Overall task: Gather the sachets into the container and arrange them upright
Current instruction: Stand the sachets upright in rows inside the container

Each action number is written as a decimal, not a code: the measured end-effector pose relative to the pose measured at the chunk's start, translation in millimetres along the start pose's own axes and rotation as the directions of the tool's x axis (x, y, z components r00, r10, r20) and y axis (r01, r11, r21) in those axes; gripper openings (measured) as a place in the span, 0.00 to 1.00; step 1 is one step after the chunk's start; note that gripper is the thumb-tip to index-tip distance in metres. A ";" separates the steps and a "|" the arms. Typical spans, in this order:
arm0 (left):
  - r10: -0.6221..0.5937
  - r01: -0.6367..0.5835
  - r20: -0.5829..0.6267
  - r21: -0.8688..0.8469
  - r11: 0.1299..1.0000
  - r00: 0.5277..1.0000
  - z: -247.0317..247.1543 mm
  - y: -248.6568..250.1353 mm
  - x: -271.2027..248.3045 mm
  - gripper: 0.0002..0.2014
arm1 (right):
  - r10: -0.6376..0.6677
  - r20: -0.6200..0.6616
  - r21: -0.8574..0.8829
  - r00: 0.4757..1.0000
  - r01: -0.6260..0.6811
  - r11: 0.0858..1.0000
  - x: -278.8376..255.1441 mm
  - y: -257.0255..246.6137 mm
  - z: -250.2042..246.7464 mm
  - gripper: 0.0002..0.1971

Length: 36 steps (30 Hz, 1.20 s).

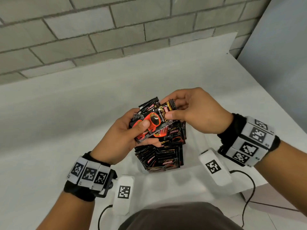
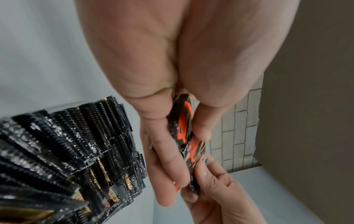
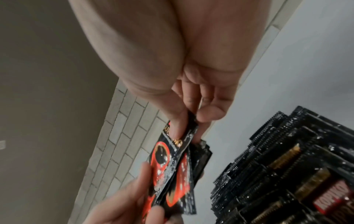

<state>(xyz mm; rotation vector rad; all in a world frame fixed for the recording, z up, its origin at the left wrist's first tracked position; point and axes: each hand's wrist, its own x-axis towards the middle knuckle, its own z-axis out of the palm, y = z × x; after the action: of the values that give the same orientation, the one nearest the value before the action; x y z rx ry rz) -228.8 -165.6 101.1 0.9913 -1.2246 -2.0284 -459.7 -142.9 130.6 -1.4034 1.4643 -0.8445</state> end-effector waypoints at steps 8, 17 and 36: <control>0.046 -0.040 -0.111 0.062 0.997 0.993 -10.6 -2.5 3.2 0.17 | 0.058 -0.074 0.124 0.996 -0.048 0.991 -3.5 5.5 -26.5 0.09; 0.086 -0.061 -0.200 0.130 0.990 0.976 -30.2 0.7 2.1 0.14 | 0.072 0.012 -0.608 0.997 -0.050 0.792 -7.5 33.3 -33.4 0.09; 0.027 -0.004 -0.133 0.166 0.986 0.991 -20.5 -3.9 1.4 0.17 | 0.043 0.060 -0.705 0.997 0.012 0.709 16.1 54.8 -5.9 0.11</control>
<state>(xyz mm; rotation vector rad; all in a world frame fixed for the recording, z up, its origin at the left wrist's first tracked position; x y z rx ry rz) -213.2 -175.0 90.8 1.1735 -1.3394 -1.8377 -484.2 -152.9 79.6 -1.9453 1.8372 -0.1808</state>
